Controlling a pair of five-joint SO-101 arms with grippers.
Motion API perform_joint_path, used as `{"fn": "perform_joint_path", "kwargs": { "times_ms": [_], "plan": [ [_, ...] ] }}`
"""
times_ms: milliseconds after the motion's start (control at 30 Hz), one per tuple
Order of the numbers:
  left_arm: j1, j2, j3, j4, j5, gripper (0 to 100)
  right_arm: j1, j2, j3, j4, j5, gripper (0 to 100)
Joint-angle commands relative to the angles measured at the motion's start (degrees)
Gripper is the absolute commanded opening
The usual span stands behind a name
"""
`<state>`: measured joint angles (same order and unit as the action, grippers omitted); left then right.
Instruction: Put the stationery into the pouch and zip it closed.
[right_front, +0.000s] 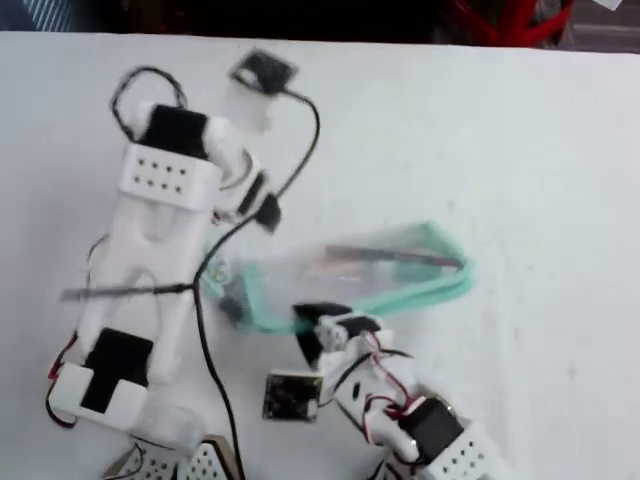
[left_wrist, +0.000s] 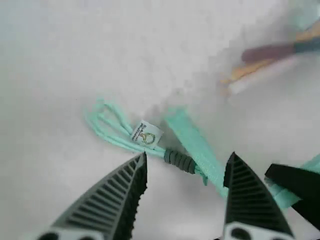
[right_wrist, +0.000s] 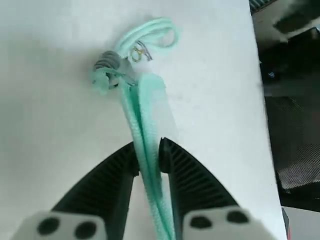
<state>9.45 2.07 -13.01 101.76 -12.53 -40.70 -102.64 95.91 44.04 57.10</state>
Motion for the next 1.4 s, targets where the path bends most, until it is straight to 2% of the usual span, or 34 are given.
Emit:
{"fn": "perform_joint_path", "kwargs": {
  "times_ms": [0,167,367,433,533,667,767,867,967,1167,1367],
  "plan": [
    [-0.66,-0.48,4.13,-2.64,-1.05,25,2.59,0.04,0.97,-2.59,-0.09,1.9],
    [-1.98,-0.4,9.14,-3.78,-1.05,25,1.36,0.13,0.97,-0.92,-1.23,1.9],
    [-8.48,-0.48,18.55,-7.38,-2.9,25,2.24,0.04,0.97,-0.13,-1.23,1.9],
    [-10.33,-0.92,20.31,-7.47,-10.29,25,2.59,0.04,0.97,-0.13,-1.23,1.9],
    [-13.85,-0.92,20.48,-7.82,-25.05,25,3.3,0.04,0.97,-0.13,-1.23,1.9],
    [-20.53,-0.75,21.27,-15.38,-43.08,25,3.3,0.13,0.97,-0.04,-1.23,1.9],
    [-16.84,-0.75,25.85,-17.23,-50.02,25,3.3,0.13,0.97,-0.04,-1.23,1.9],
    [-9.36,-0.84,32.26,-26.81,-46.51,25,3.3,0.13,0.97,-0.04,-1.23,1.9],
    [-5.58,-0.92,35.96,-36.13,-43.25,25,3.38,0.13,0.97,-0.04,-1.23,1.9],
    [-4.88,-6.29,40.35,-34.46,-48.35,25,4.44,0.04,0.97,-0.04,-1.05,1.9],
    [-5.58,-29.23,53.1,-33.58,-56.09,25,4.88,-0.22,0.97,-0.13,-1.05,1.9]
  ]
}}
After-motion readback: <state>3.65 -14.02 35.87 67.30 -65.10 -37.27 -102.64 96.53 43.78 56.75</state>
